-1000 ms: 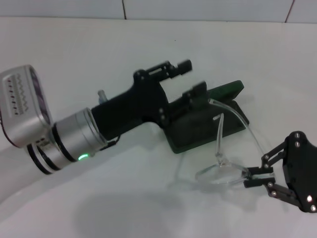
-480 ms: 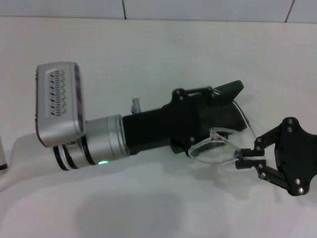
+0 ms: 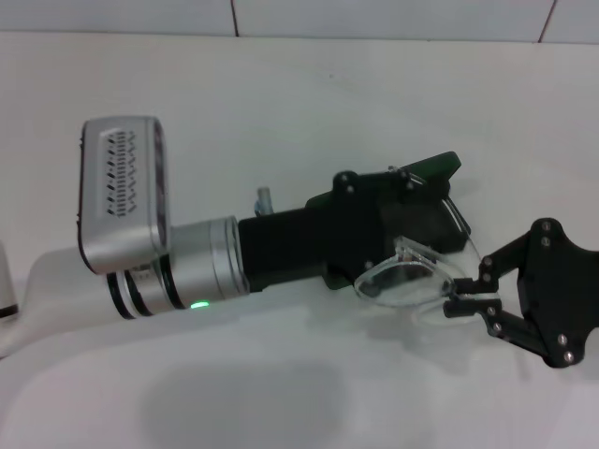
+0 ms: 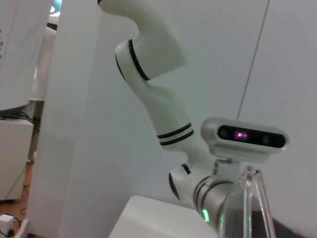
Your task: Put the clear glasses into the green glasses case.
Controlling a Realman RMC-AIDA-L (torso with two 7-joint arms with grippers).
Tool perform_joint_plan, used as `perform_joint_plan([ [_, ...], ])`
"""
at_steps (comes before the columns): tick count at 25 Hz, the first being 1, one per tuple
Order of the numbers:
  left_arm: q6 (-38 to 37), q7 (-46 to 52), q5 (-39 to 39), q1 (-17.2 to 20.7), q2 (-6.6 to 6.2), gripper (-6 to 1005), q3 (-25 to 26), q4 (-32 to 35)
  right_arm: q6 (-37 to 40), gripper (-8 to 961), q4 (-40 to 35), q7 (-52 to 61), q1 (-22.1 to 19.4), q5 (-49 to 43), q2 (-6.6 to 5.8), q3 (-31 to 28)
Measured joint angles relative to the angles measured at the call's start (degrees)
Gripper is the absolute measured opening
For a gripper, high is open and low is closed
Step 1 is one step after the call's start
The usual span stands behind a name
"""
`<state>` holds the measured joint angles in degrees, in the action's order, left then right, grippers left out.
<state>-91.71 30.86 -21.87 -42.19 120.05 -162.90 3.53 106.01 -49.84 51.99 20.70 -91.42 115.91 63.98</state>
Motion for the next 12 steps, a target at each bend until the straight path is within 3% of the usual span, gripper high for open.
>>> perform_joint_plan([
  [6, 0.1, 0.2, -6.9, 1.6, -0.06, 508, 0.0, -0.1, 2.0, 66, 0.2, -2.0, -1.1, -0.3, -0.25, 0.6],
  [12, 1.5, 5.6, -12.7, 2.4, -0.29, 508, 0.0, -2.2, 3.8, 67, 1.5, -11.0, -3.3, 2.5, -0.05, 0.1],
])
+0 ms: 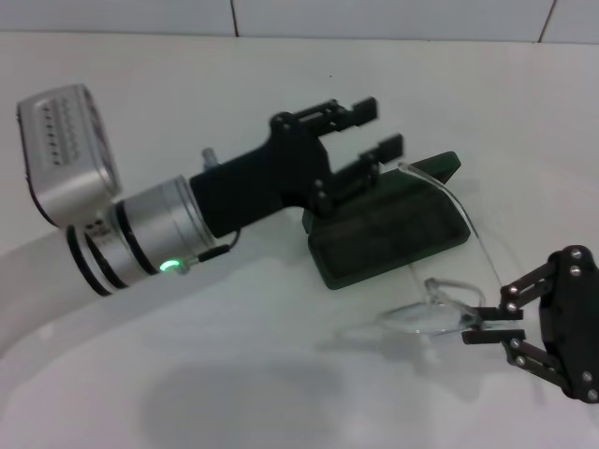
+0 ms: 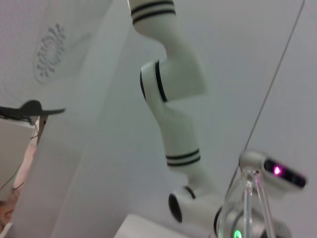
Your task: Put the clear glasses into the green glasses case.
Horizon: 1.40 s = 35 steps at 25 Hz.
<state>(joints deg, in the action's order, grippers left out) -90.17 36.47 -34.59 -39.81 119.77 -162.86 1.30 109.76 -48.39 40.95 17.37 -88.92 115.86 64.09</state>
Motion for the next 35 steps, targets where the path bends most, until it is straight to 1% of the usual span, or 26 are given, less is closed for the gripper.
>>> perform_joint_plan([
  [3, 1.1, 3.2, -3.0, 0.6, -0.04, 508, 0.0, -2.1, 2.4, 67, 1.8, -4.4, -0.2, 1.5, -0.18, -0.3],
  [6, 3.8, 6.4, -4.9, 0.7, -0.10, 508, 0.0, -3.3, 5.9, 67, 3.9, -9.5, -0.2, 2.1, -0.21, -1.3],
  [9, 6.7, 8.7, -5.1, 0.1, -0.12, 508, 0.0, -3.8, 9.8, 67, 5.7, -14.3, -0.2, 2.4, -0.16, -2.4],
  [12, 7.1, 9.0, -4.2, -0.3, -0.11, 508, -0.1, -3.4, 11.5, 67, 6.9, -16.7, -0.1, 3.4, -0.10, -2.6],
  [15, 6.9, 9.8, -1.4, -1.4, -0.11, 508, -0.1, -2.4, 11.4, 66, 7.6, -17.2, -0.1, 4.3, -0.07, -2.6],
  [20, 4.2, 13.2, 5.2, -4.4, -0.06, 508, -0.2, 0.0, 11.0, 66, 9.0, -16.3, 0.6, 4.6, -0.20, -3.8],
  [23, 3.7, 13.5, 6.3, -4.9, -0.05, 508, -0.2, 1.0, 9.5, 66, 9.3, -13.9, 1.2, 4.6, -0.17, -3.9],
  [24, 3.6, 13.3, 6.8, -5.9, 0.05, 508, -0.1, 2.6, 8.9, 66, 9.8, -12.9, 1.5, 4.7, -0.16, -3.9],
  [29, 3.4, 13.6, 9.2, -7.9, 0.09, 508, -0.1, 5.3, 7.1, 66, 14.5, -11.1, 4.4, 5.5, -0.22, -3.9],
  [32, 2.9, 14.0, 10.6, -9.0, 0.11, 508, 0.0, 7.3, 6.8, 66, 15.3, -10.5, 4.9, 5.5, -0.30, -3.9],
  [35, 2.8, 14.0, 10.9, -9.3, 0.15, 508, 0.0, 7.9, 6.4, 65, 15.4, -10.1, 5.0, 5.2, -0.32, -3.9],
])
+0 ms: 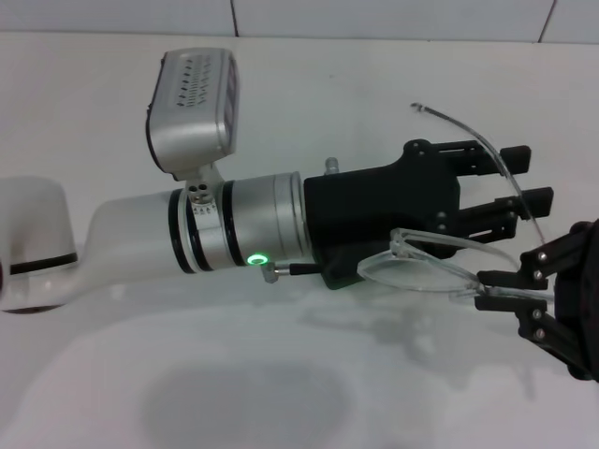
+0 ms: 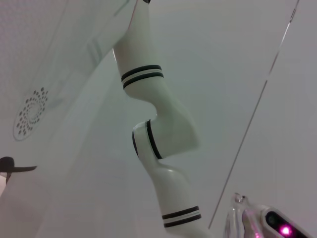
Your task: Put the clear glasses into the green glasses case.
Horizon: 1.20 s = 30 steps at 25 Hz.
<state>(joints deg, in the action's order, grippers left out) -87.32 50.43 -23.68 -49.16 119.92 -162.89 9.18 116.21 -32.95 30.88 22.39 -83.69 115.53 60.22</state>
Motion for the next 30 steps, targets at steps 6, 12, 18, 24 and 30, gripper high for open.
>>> perform_joint_plan([
  [6, 0.0, -0.2, -0.2, 0.4, 0.06, 508, 0.1, 0.2, -0.9, 62, 0.1, 0.6, -0.7, 0.3, -0.14, 0.0],
  [12, -0.1, -0.8, -0.4, 1.4, 0.06, 508, 1.1, 0.2, -1.4, 58, 0.2, 3.4, -1.1, 0.1, -0.44, -0.1],
  [18, -0.9, -2.1, -0.2, 2.2, 0.02, 508, 2.7, 0.2, -1.9, 59, 0.1, 6.6, -2.1, -0.2, -0.74, -1.7],
  [24, -1.9, -3.1, -0.1, 2.4, 0.04, 508, 2.8, 0.2, -4.2, 59, -0.2, 10.7, -2.1, -0.6, -0.85, -1.8],
  [30, -2.0, -4.4, -0.4, 2.7, 0.12, 508, 2.8, 0.5, -6.2, 59, -0.2, 13.5, -2.0, -0.7, -1.09, -1.9],
])
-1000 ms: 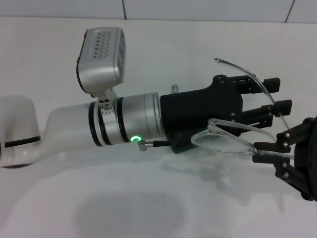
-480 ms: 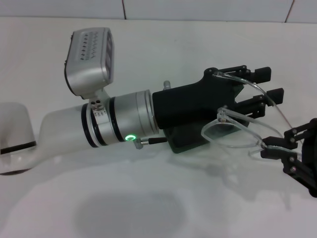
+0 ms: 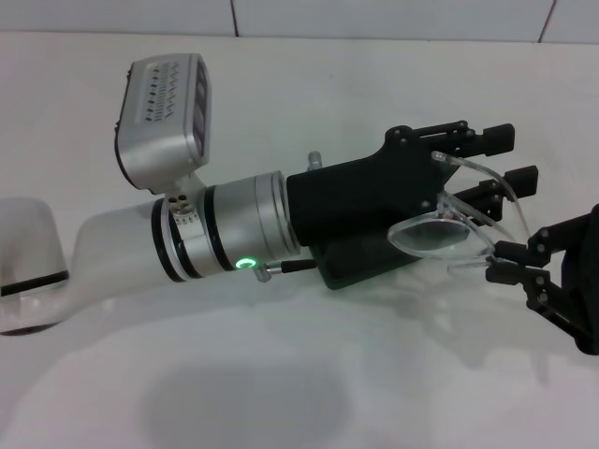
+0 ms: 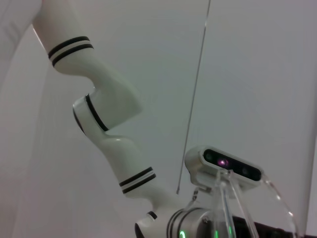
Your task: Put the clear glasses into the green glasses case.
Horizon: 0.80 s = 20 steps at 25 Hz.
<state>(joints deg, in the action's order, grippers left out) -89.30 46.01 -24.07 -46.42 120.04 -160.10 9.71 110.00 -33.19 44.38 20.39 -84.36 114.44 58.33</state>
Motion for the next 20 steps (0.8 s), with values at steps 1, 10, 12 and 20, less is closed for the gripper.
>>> perform_joint_plan([
  [1, 0.0, -0.1, -0.1, 0.1, 0.01, 508, 0.0, 0.0, -0.1, 59, 0.0, 0.2, 0.0, 0.0, -0.01, -0.1],
  [10, 0.4, -0.7, -0.3, 0.5, 0.05, 508, 0.0, -0.1, 0.2, 59, -0.1, 0.3, -0.1, 0.0, -0.02, -0.3],
  [12, 0.5, -0.8, -0.1, 0.5, 0.10, 508, 0.5, -0.3, 0.4, 58, -0.1, 0.3, -0.1, 0.0, -0.02, -0.3],
  [20, 3.3, -2.7, -0.1, 2.4, 0.11, 508, 3.7, -0.3, 1.8, 51, 0.4, 0.8, -0.1, 0.5, -0.76, -1.3],
])
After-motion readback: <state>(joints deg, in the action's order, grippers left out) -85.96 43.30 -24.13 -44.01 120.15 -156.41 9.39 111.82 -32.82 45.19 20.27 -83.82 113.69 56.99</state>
